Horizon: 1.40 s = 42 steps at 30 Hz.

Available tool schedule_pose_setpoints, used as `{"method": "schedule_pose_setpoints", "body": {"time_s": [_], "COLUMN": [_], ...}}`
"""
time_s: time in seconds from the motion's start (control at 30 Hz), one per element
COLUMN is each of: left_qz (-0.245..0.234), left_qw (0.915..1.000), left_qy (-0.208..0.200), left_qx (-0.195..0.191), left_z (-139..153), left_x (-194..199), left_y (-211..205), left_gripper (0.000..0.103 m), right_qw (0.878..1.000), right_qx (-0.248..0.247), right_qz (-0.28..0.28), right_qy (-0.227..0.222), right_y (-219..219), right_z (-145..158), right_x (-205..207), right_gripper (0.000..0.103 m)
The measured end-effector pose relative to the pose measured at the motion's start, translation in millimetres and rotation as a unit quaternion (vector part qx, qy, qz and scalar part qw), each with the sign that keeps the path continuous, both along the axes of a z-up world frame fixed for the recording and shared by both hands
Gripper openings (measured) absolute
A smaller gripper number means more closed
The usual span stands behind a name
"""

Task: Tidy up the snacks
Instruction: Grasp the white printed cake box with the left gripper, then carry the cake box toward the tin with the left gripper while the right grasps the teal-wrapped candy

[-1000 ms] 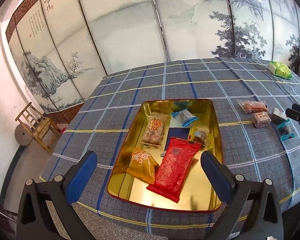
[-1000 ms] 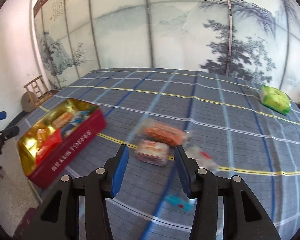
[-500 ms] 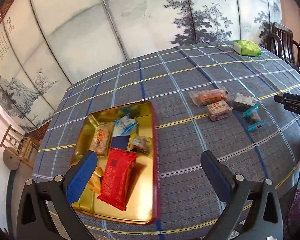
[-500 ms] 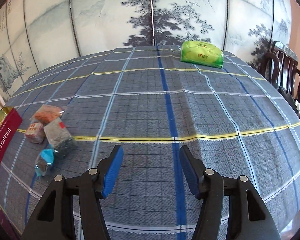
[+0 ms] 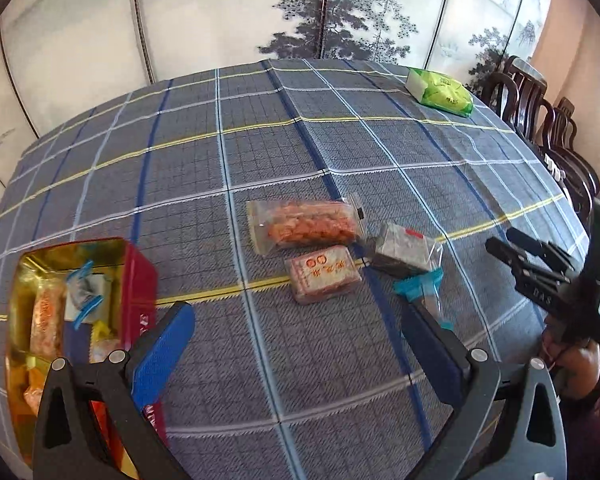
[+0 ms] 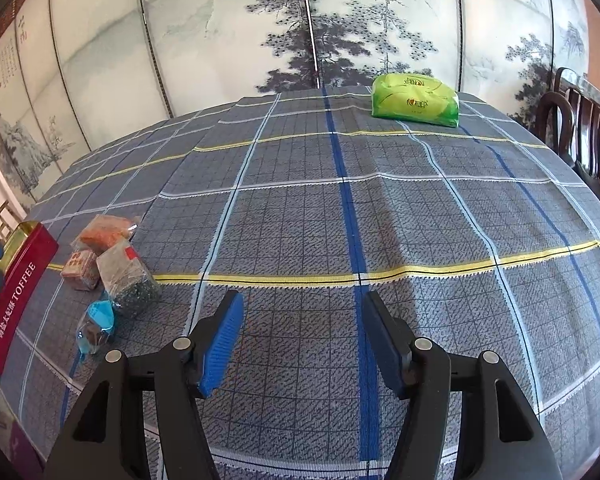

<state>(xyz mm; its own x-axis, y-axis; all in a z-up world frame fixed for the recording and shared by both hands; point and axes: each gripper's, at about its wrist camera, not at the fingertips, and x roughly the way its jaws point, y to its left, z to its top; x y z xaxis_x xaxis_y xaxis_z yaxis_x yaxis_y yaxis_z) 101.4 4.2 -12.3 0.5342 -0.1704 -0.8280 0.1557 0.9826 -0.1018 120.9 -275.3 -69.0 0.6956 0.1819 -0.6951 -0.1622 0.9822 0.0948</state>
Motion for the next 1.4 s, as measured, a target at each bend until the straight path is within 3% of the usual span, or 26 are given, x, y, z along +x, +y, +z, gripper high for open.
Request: {"method": "schedule_pose_setpoints", "body": {"time_s": [0.27,0.37,0.47,0.53,0.57,0.7,0.93,1.0,1.07,1.23,1.4], "left_qz": [0.026,0.030,0.025,0.027,0.021,0.038,0.047,0.047,0.048,0.046,0.052], "left_qw": [0.9984,0.9982,0.9973,0.9985,0.9990,0.9985,0.9981,0.9978,0.9976,0.9974,0.9963], "left_qy": [0.041,0.044,0.055,0.041,0.038,0.038,0.005,-0.001,-0.006,-0.019,-0.037], "left_qx": [-0.030,-0.028,-0.042,-0.023,-0.012,-0.013,-0.040,-0.047,-0.050,-0.053,-0.058], "left_z": [-33.5,-40.8,-50.8,-52.8,-52.8,-49.3,-15.8,-8.3,-2.6,7.5,17.0], "left_x": [50.9,57.9,59.3,57.0,56.4,46.2,-8.0,-21.9,-33.7,-54.9,-72.8], "left_y": [-9.6,-12.5,-14.2,-16.4,-18.4,-11.8,6.4,12.5,17.7,28.5,43.5], "left_gripper": [0.101,0.096,0.078,0.048,0.046,0.043,0.043,0.043,0.043,0.043,0.043], "right_qw": [1.000,1.000,1.000,1.000,1.000,1.000,1.000,0.998,0.993,0.988,0.987], "right_qx": [0.006,0.010,0.014,0.017,0.018,0.019,0.015,0.056,0.103,0.123,0.129], "right_qz": [0.014,0.018,0.020,0.020,0.019,0.019,0.015,0.019,0.040,0.084,0.081], "right_qy": [-0.002,-0.004,-0.001,0.001,0.001,0.003,0.016,0.026,0.031,0.040,0.055], "right_y": [2.4,3.2,2.8,2.1,2.1,1.7,2.4,5.4,20.5,77.3,100.8], "right_z": [-0.1,0.2,-0.2,-0.4,-0.6,-0.9,-1.9,1.8,7.3,8.8,2.9], "right_x": [-1.1,-1.8,-0.8,0.2,0.5,0.7,-0.8,-9.7,-25.9,-57.9,-46.3], "right_gripper": [0.063,0.063,0.063,0.063,0.063,0.063,0.063,0.063,0.063,0.063,0.062]}}
